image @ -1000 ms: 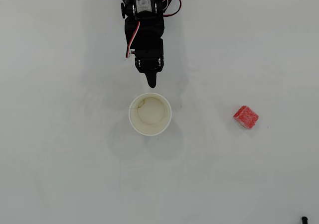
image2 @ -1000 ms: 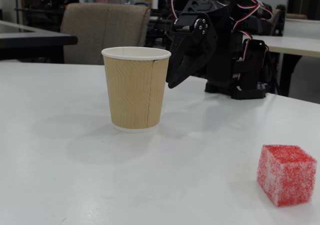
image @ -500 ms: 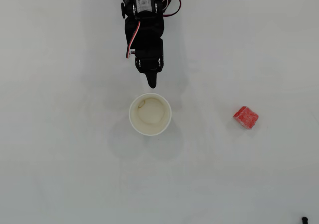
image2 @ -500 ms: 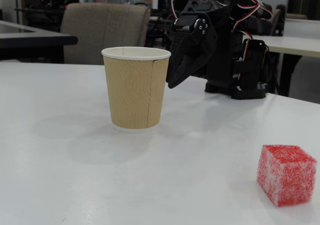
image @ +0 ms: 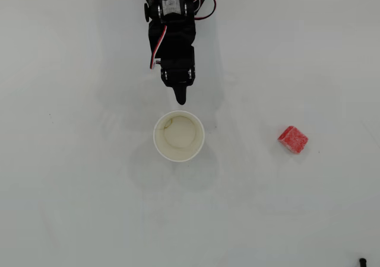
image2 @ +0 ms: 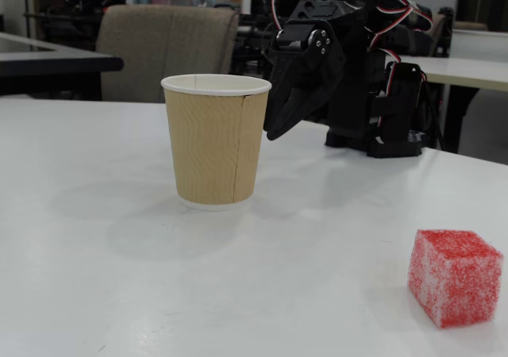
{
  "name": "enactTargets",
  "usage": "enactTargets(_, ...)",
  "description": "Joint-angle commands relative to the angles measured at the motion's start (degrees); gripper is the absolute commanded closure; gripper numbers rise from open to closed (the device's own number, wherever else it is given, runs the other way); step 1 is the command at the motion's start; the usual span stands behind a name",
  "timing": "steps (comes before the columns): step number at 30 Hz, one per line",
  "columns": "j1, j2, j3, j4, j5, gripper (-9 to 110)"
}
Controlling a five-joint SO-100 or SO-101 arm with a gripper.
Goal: Grasp a red cube and put it in the cup.
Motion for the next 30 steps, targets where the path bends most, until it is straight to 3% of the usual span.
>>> enactTargets(1, -0.53, 0.79, 4.31, -1.58, -0.09, 101)
enactTargets(9, -6.33, 0.79, 4.31, -1.23, -3.78, 101)
enactTargets(14, -7.21, 0.79, 4.31, -1.23, -20.83, 101)
enactTargets(22, -11.43, 0.79, 4.31, 0.35, -57.48, 101)
enactTargets(30, -19.42, 0.79, 4.31, -1.05, -66.18, 101)
